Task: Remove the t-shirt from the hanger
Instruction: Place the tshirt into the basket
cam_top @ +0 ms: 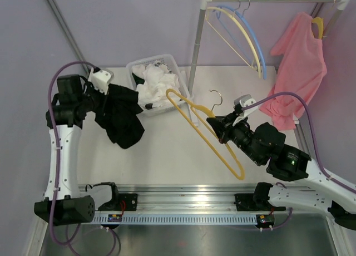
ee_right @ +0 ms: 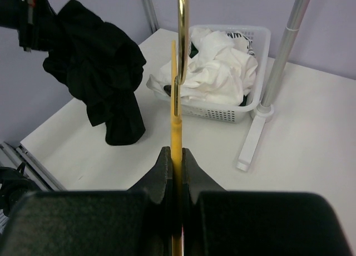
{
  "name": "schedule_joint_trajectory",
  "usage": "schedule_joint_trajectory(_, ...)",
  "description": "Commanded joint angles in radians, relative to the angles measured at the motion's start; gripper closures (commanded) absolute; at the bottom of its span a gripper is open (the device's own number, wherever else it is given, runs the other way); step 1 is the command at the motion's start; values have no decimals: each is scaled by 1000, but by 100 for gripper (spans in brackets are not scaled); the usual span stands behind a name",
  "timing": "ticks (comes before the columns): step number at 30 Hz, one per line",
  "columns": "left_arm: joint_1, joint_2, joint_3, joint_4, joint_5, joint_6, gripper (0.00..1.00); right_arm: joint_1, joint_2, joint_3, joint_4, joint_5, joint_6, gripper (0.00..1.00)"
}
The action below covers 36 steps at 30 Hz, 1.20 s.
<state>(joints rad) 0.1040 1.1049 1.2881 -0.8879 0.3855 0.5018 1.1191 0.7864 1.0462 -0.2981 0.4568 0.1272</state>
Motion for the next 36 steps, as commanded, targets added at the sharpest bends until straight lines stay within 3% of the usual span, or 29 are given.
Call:
schedule_joint_trajectory(1,2,56,239,-9,70,-100,100,-2,-15,0,86,52,-9,100)
schedule_joint_trajectory(7,-55,244,636,-19,69,-258,100,-2,-39,-17,111,69,-9,100)
schedule_joint_trajectory(13,-131,392,850,105,55,-420,100,-2,-47,-26,128,89,-11,100)
schedule_joint_trajectory(17,-194,473,841,275,35,-477,100,-2,-64,-43,157,103,-15,100)
schedule_joint_trajectory(22,-308,585,821,291,-83,-447,100,-2,-93,-61,177,108,-17,100)
schedule_joint_trajectory(30,-308,711,570,423,-252,-376,100,-2,-108,-69,166,112,-15,100)
schedule_joint_trajectory(36,-308,904,511,325,-261,-243,100,-2,-107,-64,160,114,-12,100)
